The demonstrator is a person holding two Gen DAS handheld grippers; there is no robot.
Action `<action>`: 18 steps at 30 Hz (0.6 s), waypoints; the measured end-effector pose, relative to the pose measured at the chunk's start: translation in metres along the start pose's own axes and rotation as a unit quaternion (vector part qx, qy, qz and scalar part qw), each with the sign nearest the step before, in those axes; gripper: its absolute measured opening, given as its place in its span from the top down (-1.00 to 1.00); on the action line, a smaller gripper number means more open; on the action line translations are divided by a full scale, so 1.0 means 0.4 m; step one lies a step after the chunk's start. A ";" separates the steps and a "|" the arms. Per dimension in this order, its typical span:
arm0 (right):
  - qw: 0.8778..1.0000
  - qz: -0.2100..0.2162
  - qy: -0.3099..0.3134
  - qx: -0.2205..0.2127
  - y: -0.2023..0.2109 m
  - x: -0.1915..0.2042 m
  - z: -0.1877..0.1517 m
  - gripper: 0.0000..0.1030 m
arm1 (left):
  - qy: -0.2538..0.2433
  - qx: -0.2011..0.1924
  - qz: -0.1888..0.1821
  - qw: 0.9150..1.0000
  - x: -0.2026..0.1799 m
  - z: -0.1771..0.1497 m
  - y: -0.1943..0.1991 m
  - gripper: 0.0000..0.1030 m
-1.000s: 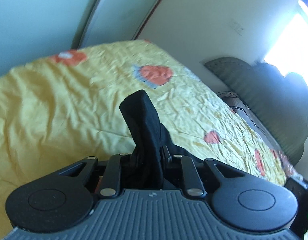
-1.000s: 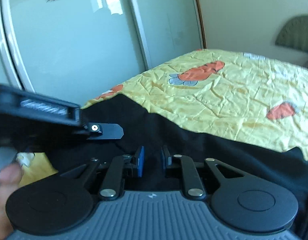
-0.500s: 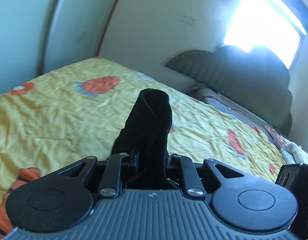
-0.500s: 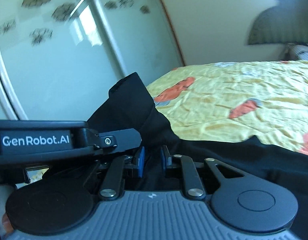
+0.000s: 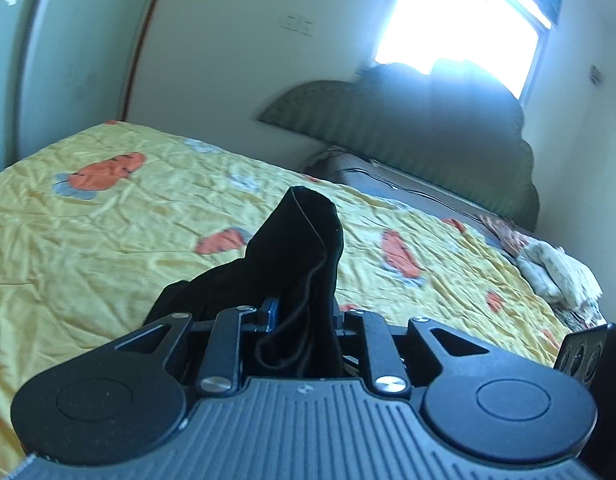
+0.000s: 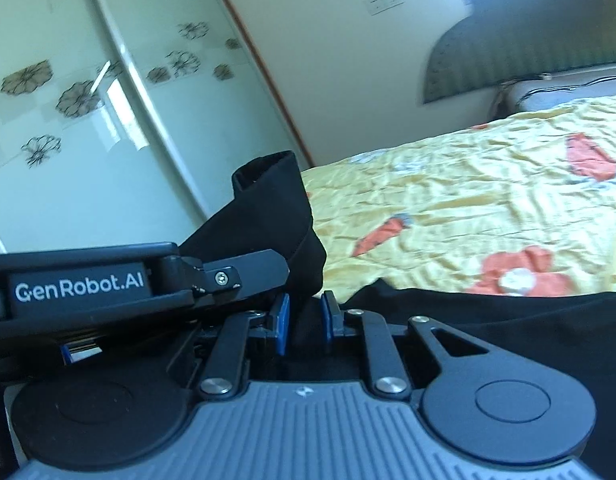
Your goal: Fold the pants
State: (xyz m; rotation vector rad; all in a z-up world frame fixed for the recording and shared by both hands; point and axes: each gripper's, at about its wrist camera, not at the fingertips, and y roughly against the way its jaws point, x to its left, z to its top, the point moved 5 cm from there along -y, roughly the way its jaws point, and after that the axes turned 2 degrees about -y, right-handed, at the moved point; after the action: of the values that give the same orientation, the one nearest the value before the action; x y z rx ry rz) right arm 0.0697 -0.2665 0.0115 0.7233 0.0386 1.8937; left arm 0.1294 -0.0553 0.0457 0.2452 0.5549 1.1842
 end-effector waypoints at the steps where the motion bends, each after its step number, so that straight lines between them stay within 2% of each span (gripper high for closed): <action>1: 1.000 -0.004 -0.004 -0.003 0.012 -0.013 0.003 0.67 | -0.005 0.000 -0.004 1.000 -0.015 -0.002 -0.004 0.65; 9: 0.998 -0.029 -0.043 -0.031 0.104 -0.114 0.021 0.67 | -0.041 0.003 -0.041 0.998 -0.148 -0.026 -0.032 0.63; 18: 0.994 -0.063 -0.077 -0.047 0.179 -0.223 0.018 0.68 | -0.061 0.029 -0.071 0.995 -0.254 -0.070 -0.088 0.62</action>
State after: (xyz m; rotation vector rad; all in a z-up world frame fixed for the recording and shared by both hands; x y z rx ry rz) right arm 0.0369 -0.3758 0.0010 0.7816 -0.0993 1.7029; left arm 0.1161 -0.1650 0.0342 0.3203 0.4909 1.0095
